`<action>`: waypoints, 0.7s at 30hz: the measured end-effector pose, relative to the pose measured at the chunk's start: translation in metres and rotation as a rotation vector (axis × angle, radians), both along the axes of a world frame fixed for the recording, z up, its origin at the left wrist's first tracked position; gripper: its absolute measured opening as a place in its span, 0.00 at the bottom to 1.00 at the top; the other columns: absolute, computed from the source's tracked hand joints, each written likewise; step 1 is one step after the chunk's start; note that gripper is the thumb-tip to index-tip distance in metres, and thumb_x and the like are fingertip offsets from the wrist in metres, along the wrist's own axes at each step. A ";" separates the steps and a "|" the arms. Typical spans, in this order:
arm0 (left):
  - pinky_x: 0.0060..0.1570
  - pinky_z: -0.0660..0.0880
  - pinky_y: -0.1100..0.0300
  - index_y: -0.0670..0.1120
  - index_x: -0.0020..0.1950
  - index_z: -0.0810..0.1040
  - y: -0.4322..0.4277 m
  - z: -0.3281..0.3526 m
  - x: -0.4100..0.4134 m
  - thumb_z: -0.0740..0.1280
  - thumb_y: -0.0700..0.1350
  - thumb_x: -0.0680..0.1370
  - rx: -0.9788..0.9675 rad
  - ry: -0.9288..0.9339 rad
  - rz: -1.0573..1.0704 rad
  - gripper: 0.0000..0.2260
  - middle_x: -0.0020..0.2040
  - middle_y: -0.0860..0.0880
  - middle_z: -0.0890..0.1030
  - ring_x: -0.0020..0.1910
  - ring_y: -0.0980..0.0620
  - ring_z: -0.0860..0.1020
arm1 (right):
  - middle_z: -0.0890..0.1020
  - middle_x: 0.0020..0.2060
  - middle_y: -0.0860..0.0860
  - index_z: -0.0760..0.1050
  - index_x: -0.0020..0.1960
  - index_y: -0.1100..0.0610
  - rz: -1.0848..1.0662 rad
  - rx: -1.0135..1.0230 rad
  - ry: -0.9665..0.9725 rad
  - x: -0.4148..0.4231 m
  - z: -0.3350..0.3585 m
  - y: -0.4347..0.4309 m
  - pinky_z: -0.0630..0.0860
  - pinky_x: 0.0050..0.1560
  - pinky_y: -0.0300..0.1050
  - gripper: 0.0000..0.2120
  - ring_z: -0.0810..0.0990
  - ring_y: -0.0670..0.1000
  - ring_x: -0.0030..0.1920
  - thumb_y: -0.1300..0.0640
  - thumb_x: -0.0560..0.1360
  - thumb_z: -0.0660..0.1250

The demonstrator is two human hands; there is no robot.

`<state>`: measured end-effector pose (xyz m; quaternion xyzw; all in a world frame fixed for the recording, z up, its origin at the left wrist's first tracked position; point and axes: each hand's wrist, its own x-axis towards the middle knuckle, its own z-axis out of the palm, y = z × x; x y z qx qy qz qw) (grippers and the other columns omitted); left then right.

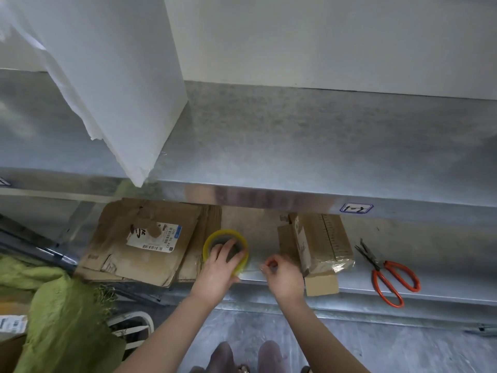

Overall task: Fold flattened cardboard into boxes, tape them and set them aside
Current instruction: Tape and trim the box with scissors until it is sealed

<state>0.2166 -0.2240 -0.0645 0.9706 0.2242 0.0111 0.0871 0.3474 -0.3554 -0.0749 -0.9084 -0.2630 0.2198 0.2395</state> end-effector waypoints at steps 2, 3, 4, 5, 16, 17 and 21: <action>0.46 0.80 0.49 0.56 0.65 0.71 0.003 -0.001 -0.002 0.83 0.53 0.55 -0.052 0.009 -0.017 0.40 0.66 0.48 0.70 0.60 0.43 0.71 | 0.77 0.51 0.45 0.77 0.51 0.48 0.017 -0.053 -0.054 -0.003 0.000 0.001 0.68 0.38 0.42 0.09 0.79 0.50 0.47 0.44 0.77 0.64; 0.52 0.78 0.46 0.56 0.66 0.70 0.005 -0.003 -0.002 0.82 0.51 0.59 -0.090 0.005 -0.032 0.39 0.68 0.48 0.68 0.63 0.41 0.70 | 0.77 0.52 0.44 0.76 0.53 0.48 0.026 -0.075 -0.075 -0.004 -0.001 0.002 0.69 0.38 0.42 0.10 0.79 0.50 0.47 0.43 0.78 0.63; 0.59 0.74 0.43 0.55 0.68 0.68 0.007 -0.005 -0.002 0.80 0.50 0.63 -0.129 0.002 -0.047 0.37 0.71 0.47 0.66 0.67 0.40 0.67 | 0.78 0.53 0.45 0.74 0.56 0.47 0.027 -0.090 -0.089 -0.005 -0.002 0.002 0.70 0.39 0.42 0.12 0.80 0.51 0.48 0.42 0.78 0.62; 0.66 0.67 0.42 0.55 0.70 0.67 0.008 -0.005 -0.001 0.77 0.49 0.67 -0.170 0.004 -0.057 0.34 0.73 0.47 0.63 0.71 0.40 0.62 | 0.78 0.53 0.46 0.71 0.59 0.48 0.022 -0.102 -0.097 -0.006 -0.002 0.002 0.71 0.40 0.43 0.15 0.81 0.52 0.49 0.41 0.78 0.62; 0.71 0.64 0.47 0.49 0.72 0.67 -0.024 0.017 -0.003 0.55 0.57 0.78 -0.005 -0.155 -0.099 0.24 0.70 0.50 0.71 0.72 0.50 0.64 | 0.78 0.56 0.47 0.76 0.58 0.51 0.382 0.306 -0.537 -0.041 0.041 -0.059 0.76 0.56 0.44 0.11 0.75 0.50 0.59 0.53 0.77 0.60; 0.72 0.62 0.50 0.50 0.73 0.66 -0.038 0.022 0.001 0.55 0.56 0.78 -0.025 -0.188 -0.088 0.24 0.70 0.51 0.71 0.72 0.50 0.65 | 0.78 0.57 0.47 0.76 0.59 0.51 0.379 0.330 -0.586 -0.038 0.049 -0.070 0.74 0.59 0.45 0.12 0.74 0.51 0.61 0.53 0.78 0.60; 0.73 0.53 0.57 0.48 0.74 0.66 -0.102 0.043 0.031 0.56 0.51 0.80 -0.064 -0.307 -0.135 0.22 0.71 0.52 0.70 0.72 0.52 0.65 | 0.78 0.61 0.50 0.77 0.63 0.54 0.288 0.302 -0.704 0.000 0.059 -0.114 0.67 0.66 0.49 0.17 0.71 0.53 0.66 0.53 0.78 0.57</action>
